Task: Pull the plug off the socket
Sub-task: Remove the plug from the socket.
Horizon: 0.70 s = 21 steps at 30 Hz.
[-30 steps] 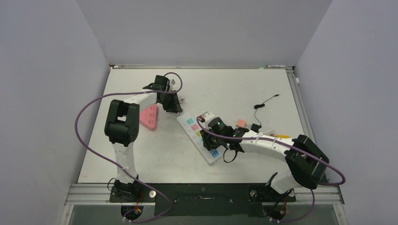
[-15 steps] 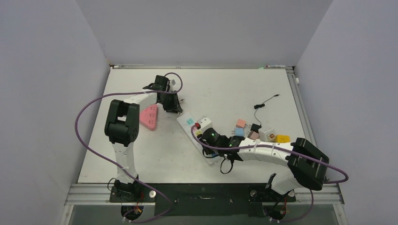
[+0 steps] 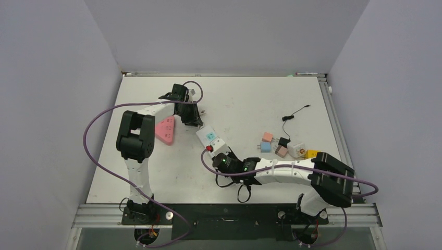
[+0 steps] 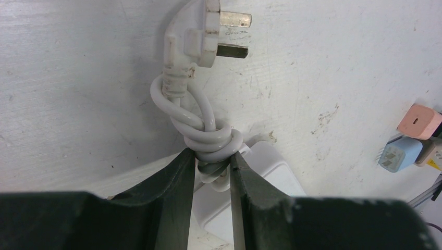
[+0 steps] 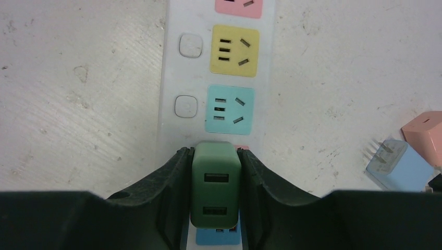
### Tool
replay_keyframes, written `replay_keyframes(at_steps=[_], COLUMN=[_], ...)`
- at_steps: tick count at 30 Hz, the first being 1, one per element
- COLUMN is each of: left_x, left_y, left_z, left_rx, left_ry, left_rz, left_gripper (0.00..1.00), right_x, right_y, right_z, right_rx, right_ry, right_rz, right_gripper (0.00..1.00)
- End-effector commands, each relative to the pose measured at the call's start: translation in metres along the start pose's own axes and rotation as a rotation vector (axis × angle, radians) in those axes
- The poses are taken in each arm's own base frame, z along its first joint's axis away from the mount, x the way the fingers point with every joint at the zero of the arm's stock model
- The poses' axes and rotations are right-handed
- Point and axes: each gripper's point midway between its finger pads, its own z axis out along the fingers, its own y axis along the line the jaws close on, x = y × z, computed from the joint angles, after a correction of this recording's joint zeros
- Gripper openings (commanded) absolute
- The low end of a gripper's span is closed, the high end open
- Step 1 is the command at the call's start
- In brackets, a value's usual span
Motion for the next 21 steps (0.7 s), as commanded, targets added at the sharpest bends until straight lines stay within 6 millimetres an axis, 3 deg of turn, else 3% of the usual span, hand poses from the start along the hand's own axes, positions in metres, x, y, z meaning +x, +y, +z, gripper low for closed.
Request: replay_keyframes(at_steps=[1, 12, 21], left_x=[-0.01, -0.011, -0.012], left_y=[0.033, 0.033, 0.032], left_z=[0.007, 0.006, 0.004], left_rx=[-0.123, -0.119, -0.115], left_ry=[-0.034, -0.038, -0.04], left_rz=[0.025, 0.022, 0.021], left_gripper=[0.0, 0.0, 0.0], right_x=[-0.005, -0.005, -0.014], right_y=[0.004, 0.019, 0.022], right_z=[-0.003, 0.0, -0.001], right_rx=[0.05, 0.007, -0.208], right_ry=[0.006, 0.021, 0.008], right_rz=[-0.069, -0.084, 0.082], right_gripper=[0.05, 0.05, 0.05])
